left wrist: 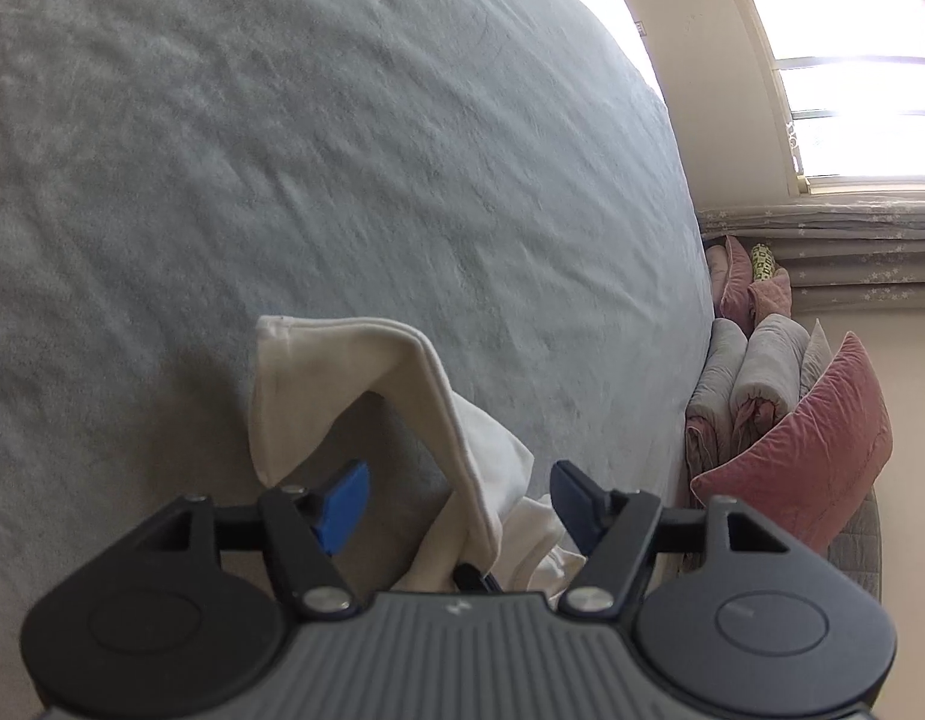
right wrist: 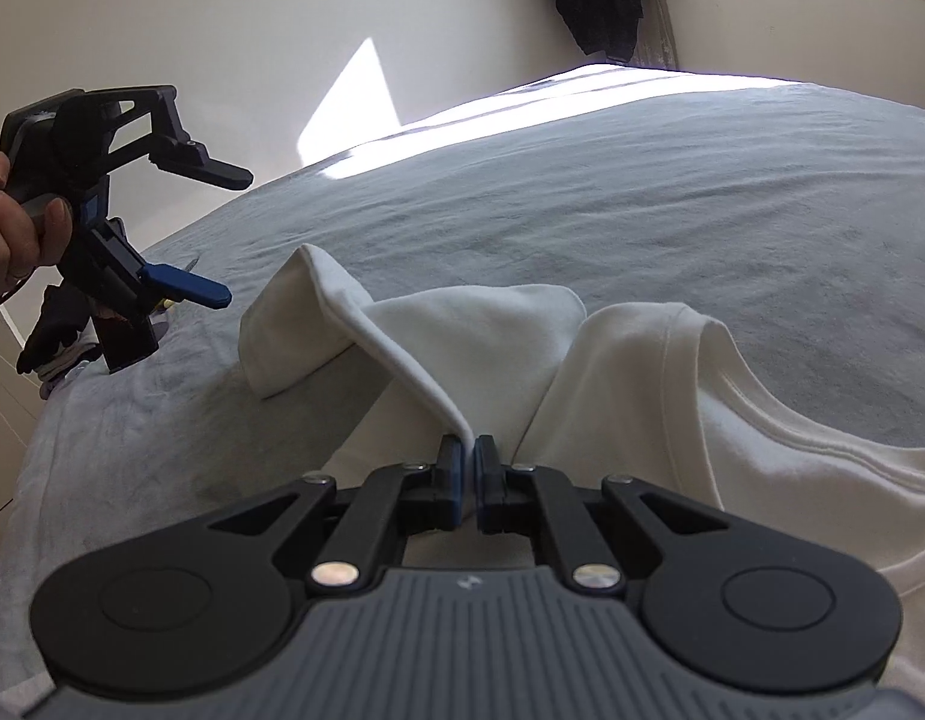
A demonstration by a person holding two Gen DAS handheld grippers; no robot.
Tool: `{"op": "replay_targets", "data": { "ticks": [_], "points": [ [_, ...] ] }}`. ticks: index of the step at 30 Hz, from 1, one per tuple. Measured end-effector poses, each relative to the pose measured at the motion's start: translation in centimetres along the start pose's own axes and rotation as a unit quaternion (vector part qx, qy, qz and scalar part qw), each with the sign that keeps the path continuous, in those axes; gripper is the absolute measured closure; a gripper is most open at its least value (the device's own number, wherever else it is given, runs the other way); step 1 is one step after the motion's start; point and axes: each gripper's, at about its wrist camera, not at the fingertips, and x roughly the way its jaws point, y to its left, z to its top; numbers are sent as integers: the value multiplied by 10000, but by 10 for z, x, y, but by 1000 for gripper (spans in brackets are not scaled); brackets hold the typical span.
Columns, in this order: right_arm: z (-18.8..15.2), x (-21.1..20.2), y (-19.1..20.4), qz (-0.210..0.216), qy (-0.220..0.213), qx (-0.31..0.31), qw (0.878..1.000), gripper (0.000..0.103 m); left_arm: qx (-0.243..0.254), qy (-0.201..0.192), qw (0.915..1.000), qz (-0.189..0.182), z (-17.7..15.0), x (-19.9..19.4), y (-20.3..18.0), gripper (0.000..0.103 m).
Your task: Fold clothes
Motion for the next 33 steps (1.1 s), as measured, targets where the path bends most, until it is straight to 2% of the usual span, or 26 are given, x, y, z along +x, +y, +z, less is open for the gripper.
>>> {"op": "replay_targets", "data": {
  "ticks": [2, 5, 6, 7, 9, 10, 11, 12, 13, 16, 17, 18, 21, 24, 26, 28, 30, 31, 33],
  "points": [
    [-1, 1, -1, 19, -1, 14, 10000, 97, -81, -11, 10000, 44, 0, 17, -3, 35],
    [0, 0, -2, 49, -13, 42, 10000, 97, -218, -172, 9989, 370, 2, 40, -3, 37],
    [0, -1, -2, 63, -20, 48, 10000, 97, -253, -264, 9980, 520, 3, 44, -2, 41],
    [0, -1, -2, 80, -32, 55, 9999, 97, -279, -415, 9961, 732, 5, 48, -1, 50],
    [1, -2, -2, 120, -60, 67, 9999, 97, -183, -784, 9902, 1141, 8, 49, 1, 63],
    [2, -1, -1, 150, -79, 81, 9998, 97, -68, -944, 9876, 1251, 8, 48, 1, 74],
    [3, -1, -1, 187, -102, 100, 9997, 97, 69, -1079, 9853, 1321, 8, 48, -1, 81],
    [3, 0, 0, 231, -124, 118, 9996, 97, 236, -1212, 9829, 1365, 8, 47, -3, 93],
    [4, 1, 1, 278, -146, 137, 9994, 97, 469, -1374, 9801, 1355, 7, 43, -7, 98],
    [6, 3, 5, 481, -274, 235, 9982, 97, 1258, -1950, 9650, 1224, 0, 26, -17, 98],
    [7, 4, 6, 591, -351, 297, 9972, 97, 1541, -2156, 9572, 1161, -2, 18, -19, 98],
    [8, 5, 7, 691, -421, 353, 9961, 96, 1881, -2396, 9460, 1111, -6, 8, -20, 98],
    [12, 10, 14, 1009, -603, 508, 9918, 95, 2825, -3013, 9045, 1062, -15, -19, -18, 98],
    [14, 19, 24, 1257, -728, 633, 9874, 92, 3602, -3486, 8585, 1081, -26, -38, -13, 98],
    [15, 25, 28, 1388, -783, 747, 9844, 90, 3905, -3706, 8347, 1157, -30, -50, -2, 98],
    [16, 32, 33, 1476, -773, 840, 9824, 88, 4087, -3884, 8154, 1310, -31, -60, 11, 98],
    [16, 40, 37, 1514, -662, 855, 9825, 88, 4189, -4012, 8011, 1478, -31, -68, 25, 97],
    [16, 44, 39, 1498, -587, 837, 9834, 88, 4228, -4061, 7946, 1580, -32, -73, 33, 97],
    [15, 51, 42, 1443, -419, 791, 9855, 88, 4260, -4083, 7876, 1776, -32, -79, 51, 93]
  ]
}}
